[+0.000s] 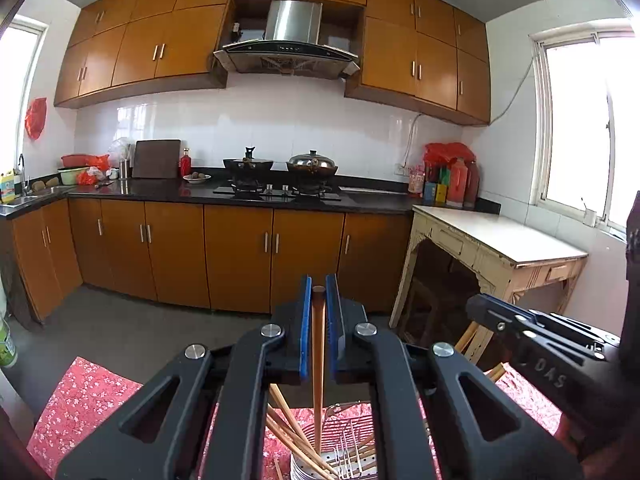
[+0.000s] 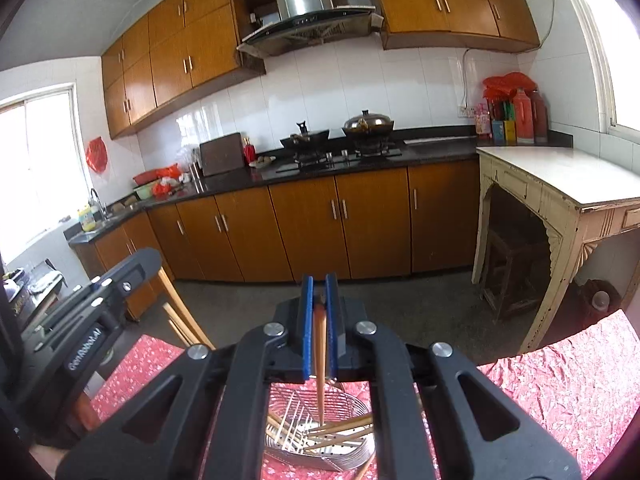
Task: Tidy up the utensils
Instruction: 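Lower the chopsticks into the holder and open the left tool while the right tool opens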
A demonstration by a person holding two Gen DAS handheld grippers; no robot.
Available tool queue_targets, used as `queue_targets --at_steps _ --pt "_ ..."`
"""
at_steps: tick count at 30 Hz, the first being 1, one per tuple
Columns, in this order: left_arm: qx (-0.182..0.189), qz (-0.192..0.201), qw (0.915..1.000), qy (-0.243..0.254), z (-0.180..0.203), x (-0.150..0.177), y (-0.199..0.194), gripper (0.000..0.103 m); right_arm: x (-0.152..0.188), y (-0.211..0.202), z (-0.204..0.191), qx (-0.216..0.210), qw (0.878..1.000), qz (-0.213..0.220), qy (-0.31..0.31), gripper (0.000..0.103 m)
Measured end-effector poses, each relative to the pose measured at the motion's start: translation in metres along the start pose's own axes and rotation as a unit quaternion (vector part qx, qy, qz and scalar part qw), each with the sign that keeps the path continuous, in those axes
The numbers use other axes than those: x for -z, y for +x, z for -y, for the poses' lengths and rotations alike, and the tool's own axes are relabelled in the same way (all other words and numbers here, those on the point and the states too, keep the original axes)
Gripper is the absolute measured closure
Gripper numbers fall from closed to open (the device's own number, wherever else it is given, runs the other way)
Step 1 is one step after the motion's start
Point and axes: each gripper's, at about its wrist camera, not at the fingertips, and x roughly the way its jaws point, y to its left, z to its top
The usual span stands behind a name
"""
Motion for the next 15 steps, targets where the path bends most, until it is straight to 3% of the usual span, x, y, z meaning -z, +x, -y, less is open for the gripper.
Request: queue_targets --at_steps 7,8,9,11,12,15 --pt "-0.010 -0.008 0.9999 -0.001 0.000 -0.002 0.002 0.095 0.006 0.000 0.003 0.020 1.000 0.000 -0.001 0.093" --pt "-0.013 -0.007 0.9999 -0.002 -0.001 -0.003 0.001 0.094 0.006 -0.002 0.004 0.029 1.000 0.004 -0.002 0.081" --pt "-0.015 -0.008 0.9999 -0.002 -0.002 -0.004 0.000 0.091 0.006 -0.004 0.004 0.033 0.999 0.007 -0.001 0.068" --pt "-0.024 -0.004 0.9997 -0.004 -0.003 -0.005 -0.003 0.059 0.006 -0.009 0.009 0.048 0.999 0.017 0.005 0.062" --pt "-0.027 0.000 0.9996 -0.006 -0.003 -0.005 -0.006 0.054 0.006 -0.011 0.013 0.050 0.999 0.017 0.007 0.062" --pt "-0.032 0.006 0.9995 -0.002 -0.004 -0.006 -0.012 0.052 0.007 -0.019 0.023 0.067 0.997 0.020 0.013 0.059"
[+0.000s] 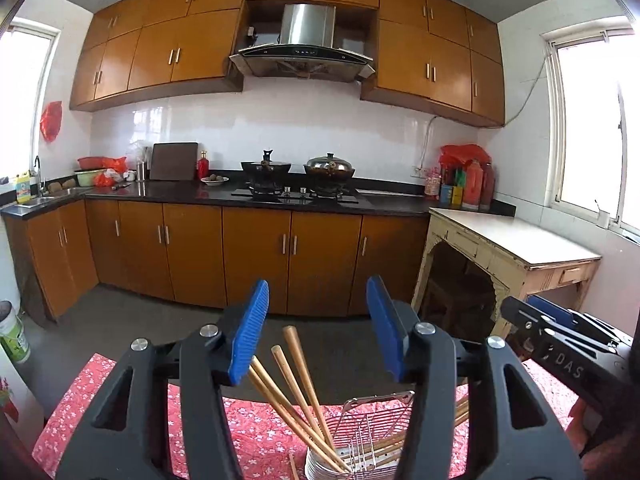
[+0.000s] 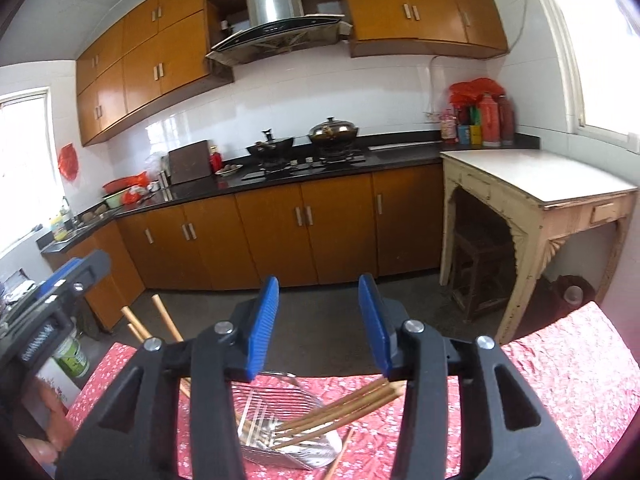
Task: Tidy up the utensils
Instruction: 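Lower the chopsticks into the holder and open the left tool while the right tool opens, then move both tools back to the cloth above the last loose chopstick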
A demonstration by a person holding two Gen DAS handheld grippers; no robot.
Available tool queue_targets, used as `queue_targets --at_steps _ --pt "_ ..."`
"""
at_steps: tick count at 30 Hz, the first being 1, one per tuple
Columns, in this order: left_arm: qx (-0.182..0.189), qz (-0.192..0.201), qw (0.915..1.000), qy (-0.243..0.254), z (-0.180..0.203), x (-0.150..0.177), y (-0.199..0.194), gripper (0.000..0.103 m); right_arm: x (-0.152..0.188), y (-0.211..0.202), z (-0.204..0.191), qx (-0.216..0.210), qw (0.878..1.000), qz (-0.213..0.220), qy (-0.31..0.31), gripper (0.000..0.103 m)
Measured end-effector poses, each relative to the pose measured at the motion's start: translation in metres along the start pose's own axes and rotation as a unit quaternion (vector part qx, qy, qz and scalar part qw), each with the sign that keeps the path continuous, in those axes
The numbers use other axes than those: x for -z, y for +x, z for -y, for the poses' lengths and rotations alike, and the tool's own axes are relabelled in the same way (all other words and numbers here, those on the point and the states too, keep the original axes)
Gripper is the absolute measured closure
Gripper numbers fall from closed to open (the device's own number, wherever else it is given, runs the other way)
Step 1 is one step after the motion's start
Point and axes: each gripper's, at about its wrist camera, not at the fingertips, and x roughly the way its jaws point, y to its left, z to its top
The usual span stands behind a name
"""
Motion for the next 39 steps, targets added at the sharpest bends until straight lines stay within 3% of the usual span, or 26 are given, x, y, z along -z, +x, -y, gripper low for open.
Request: queue_targets --at_steps 11,19,31,39 --pt "-0.019 -0.002 0.9998 0.001 -0.010 0.002 -0.023 0.048 0.017 -0.025 0.036 0.036 0.999 -0.002 0.021 0.054" --pt "-0.035 -0.025 0.9991 -0.004 -0.030 0.033 -0.040 0.047 0.055 -0.040 0.055 0.060 0.998 -0.021 0.024 0.054" --pt "-0.081 -0.095 0.9921 0.013 -0.076 0.127 -0.056 0.041 0.170 -0.045 0.073 0.072 0.991 -0.108 0.036 0.050" --pt "-0.088 -0.164 0.9822 0.023 -0.086 0.181 -0.050 0.037 0.247 -0.016 0.020 0.032 0.979 -0.202 0.011 0.050"
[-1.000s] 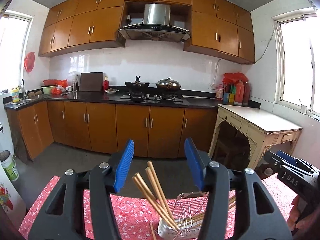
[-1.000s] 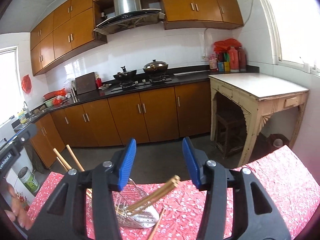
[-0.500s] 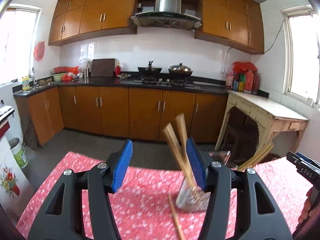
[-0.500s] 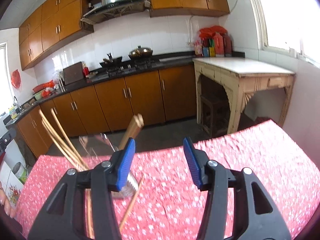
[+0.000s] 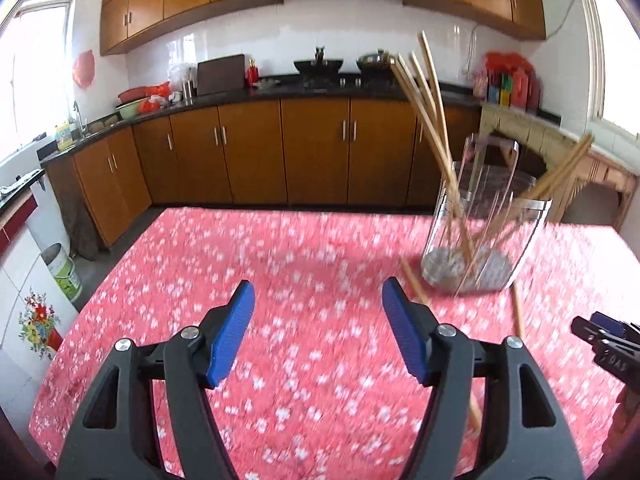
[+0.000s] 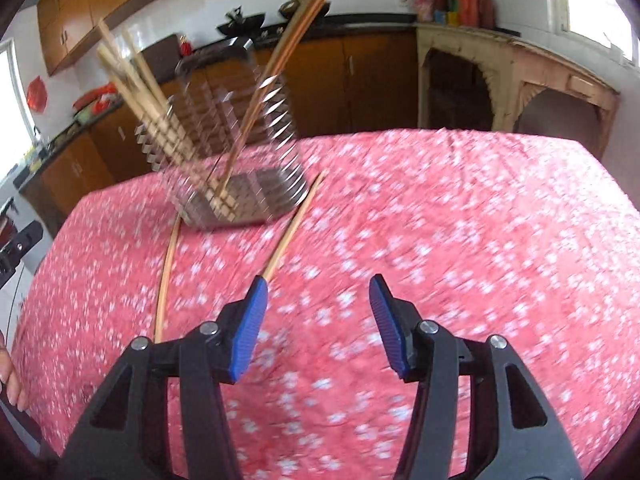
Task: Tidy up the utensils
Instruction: 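Move both tools back to the cloth above the last loose chopstick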
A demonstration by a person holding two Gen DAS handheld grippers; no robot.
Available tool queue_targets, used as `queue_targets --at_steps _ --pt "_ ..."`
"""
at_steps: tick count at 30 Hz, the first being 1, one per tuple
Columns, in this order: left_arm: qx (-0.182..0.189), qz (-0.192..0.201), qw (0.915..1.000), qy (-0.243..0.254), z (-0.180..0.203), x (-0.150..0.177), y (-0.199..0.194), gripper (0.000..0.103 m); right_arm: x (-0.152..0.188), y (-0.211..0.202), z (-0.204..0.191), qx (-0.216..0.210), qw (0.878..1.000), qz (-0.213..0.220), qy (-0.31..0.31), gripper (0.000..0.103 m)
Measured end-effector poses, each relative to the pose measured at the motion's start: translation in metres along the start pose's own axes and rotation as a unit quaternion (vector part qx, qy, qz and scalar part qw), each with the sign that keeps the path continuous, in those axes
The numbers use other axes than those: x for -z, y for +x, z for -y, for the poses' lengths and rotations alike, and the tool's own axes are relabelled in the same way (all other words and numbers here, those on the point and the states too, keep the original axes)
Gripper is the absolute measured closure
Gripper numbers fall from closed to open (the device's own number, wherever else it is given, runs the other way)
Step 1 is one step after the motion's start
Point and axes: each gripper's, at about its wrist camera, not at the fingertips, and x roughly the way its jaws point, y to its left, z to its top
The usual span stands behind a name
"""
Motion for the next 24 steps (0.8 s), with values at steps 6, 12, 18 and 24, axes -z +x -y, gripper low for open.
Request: queue_targets --at_steps 6,12,18,24 --pt "0.012 -0.017 0.9997 0.016 0.004 0.017 0.003 0.033 0.011 0.027 -0.042 0.008 0.999 -0.025 -0.029 0.050" --pt "0.024 -0.035 0.9990 0.017 0.009 0.027 0.011 0.033 0.018 0.042 -0.046 0.029 0.998 -0.038 -0.038 0.053" --pt "0.046 -0.055 0.9973 0.013 0.022 0.034 0.021 0.033 0.013 0.045 -0.026 0.041 0.998 -0.039 -0.040 0.094" --pt "0.087 -0.083 0.9924 0.025 0.055 0.040 0.031 0.033 -0.001 0.049 0.034 0.083 0.996 -0.038 -0.004 0.095"
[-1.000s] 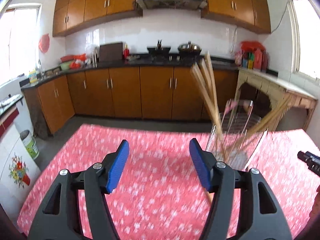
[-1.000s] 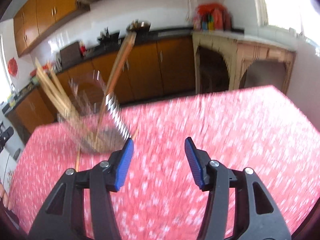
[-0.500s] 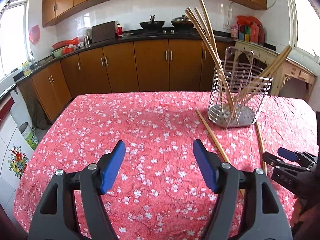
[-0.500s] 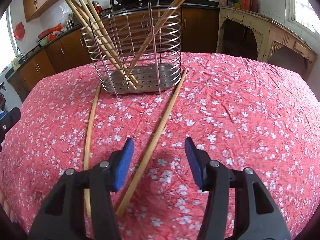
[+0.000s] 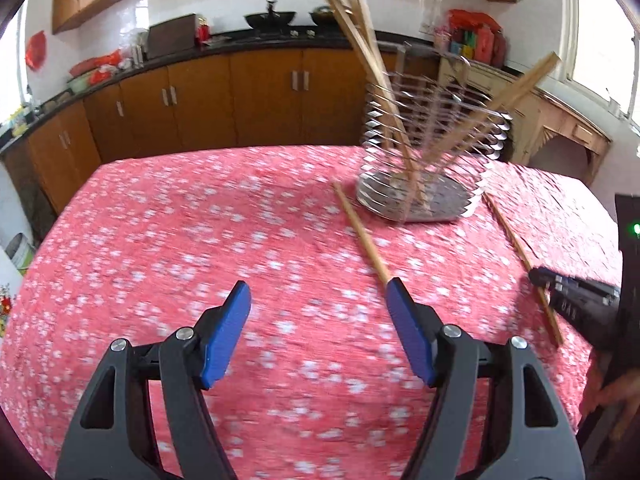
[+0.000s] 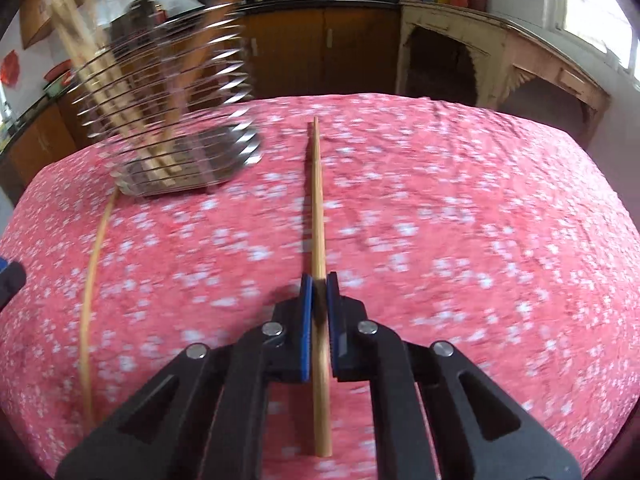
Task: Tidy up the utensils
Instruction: 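Move both tools back to the cloth above the last loose chopstick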
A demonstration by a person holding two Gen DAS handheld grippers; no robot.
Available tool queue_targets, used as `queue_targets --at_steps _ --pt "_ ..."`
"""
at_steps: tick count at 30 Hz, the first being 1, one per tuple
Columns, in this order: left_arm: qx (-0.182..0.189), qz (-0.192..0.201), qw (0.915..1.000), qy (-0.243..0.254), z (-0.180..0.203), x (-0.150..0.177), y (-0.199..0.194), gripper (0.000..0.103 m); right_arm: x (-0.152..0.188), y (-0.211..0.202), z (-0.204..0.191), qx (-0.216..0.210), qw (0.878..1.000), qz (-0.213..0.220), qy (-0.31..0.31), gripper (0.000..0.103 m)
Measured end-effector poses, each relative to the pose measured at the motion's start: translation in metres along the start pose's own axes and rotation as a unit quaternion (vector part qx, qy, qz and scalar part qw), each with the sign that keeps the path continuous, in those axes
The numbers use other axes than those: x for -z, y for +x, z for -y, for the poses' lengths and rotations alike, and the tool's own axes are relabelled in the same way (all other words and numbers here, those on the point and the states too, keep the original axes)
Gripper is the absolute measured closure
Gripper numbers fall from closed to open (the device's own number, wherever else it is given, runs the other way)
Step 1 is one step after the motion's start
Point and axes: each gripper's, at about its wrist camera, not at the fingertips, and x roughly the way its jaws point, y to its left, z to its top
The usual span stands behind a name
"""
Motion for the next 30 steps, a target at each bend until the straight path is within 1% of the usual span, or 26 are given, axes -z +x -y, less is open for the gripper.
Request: queue_targets --at_steps 3,4,5,6,7,8,9,10,12,13,16,19,21,23,28,29,30 --pt "0.018 -0.020 0.9996 0.010 0.020 0.001 0.011 0.034 -0.004 0.004 0.029 0.015 1.000 0.001 0.019 0.095" --pt "0.022 -0.028 0.9993 0.014 0.027 0.002 0.016 0.036 -0.004 0.004 0.036 0.016 1.000 0.002 0.025 0.095" --pt "0.024 -0.036 0.9989 0.019 0.034 0.002 0.020 0.042 -0.004 0.005 0.041 0.014 0.999 0.002 0.029 0.095" --pt "0.023 -0.045 0.9983 0.028 0.042 0.003 0.026 0.044 -0.004 0.006 0.045 0.013 0.999 0.002 0.031 0.095" --pt "0.020 -0.052 0.9978 0.036 0.048 0.004 0.030 0.049 -0.003 0.006 0.045 0.012 0.999 0.003 0.030 0.095" --pt "0.015 -0.057 0.9974 0.042 0.053 0.005 0.035 0.059 -0.003 0.006 0.045 0.012 1.000 0.004 0.029 0.095" --pt "0.009 -0.064 0.9968 0.047 0.057 0.006 0.039 0.064 -0.002 0.007 0.044 0.012 1.000 0.005 0.027 0.095" --pt "0.000 -0.072 0.9962 0.049 0.059 0.006 0.045 0.075 -0.003 0.008 0.045 0.010 1.000 0.005 0.025 0.095" --pt "-0.017 -0.069 0.9963 0.049 0.057 0.006 0.050 0.084 -0.003 0.009 0.042 0.001 1.000 0.006 0.023 0.095" --pt "-0.021 -0.068 0.9963 0.049 0.055 0.005 0.051 0.092 0.001 0.006 0.039 -0.003 1.000 0.006 0.020 0.095" --pt "-0.038 -0.073 0.9958 0.040 0.036 -0.001 0.056 0.095 0.000 0.006 0.032 -0.019 1.000 0.006 0.011 0.095" --pt "-0.063 -0.071 0.9952 0.026 0.003 -0.007 0.061 0.095 -0.003 0.008 0.025 -0.034 0.999 0.006 0.006 0.095" --pt "-0.068 -0.071 0.9951 0.010 -0.021 -0.010 0.063 0.095 -0.004 0.009 0.022 -0.037 0.999 0.007 0.004 0.095" --pt "-0.061 -0.072 0.9955 0.002 -0.036 -0.011 0.064 0.095 -0.004 0.006 0.018 -0.037 0.999 0.008 0.004 0.095" --pt "-0.022 -0.069 0.9973 -0.013 -0.056 -0.006 0.054 0.095 0.000 -0.001 0.016 -0.034 0.999 0.007 -0.007 0.093" --pt "-0.015 -0.066 0.9976 -0.016 -0.059 -0.004 0.050 0.094 0.003 -0.005 0.016 -0.034 0.999 0.011 -0.010 0.092" --pt "-0.005 -0.062 0.9979 -0.018 -0.063 0.000 0.043 0.094 0.007 -0.011 0.014 -0.032 0.999 0.014 -0.015 0.086"
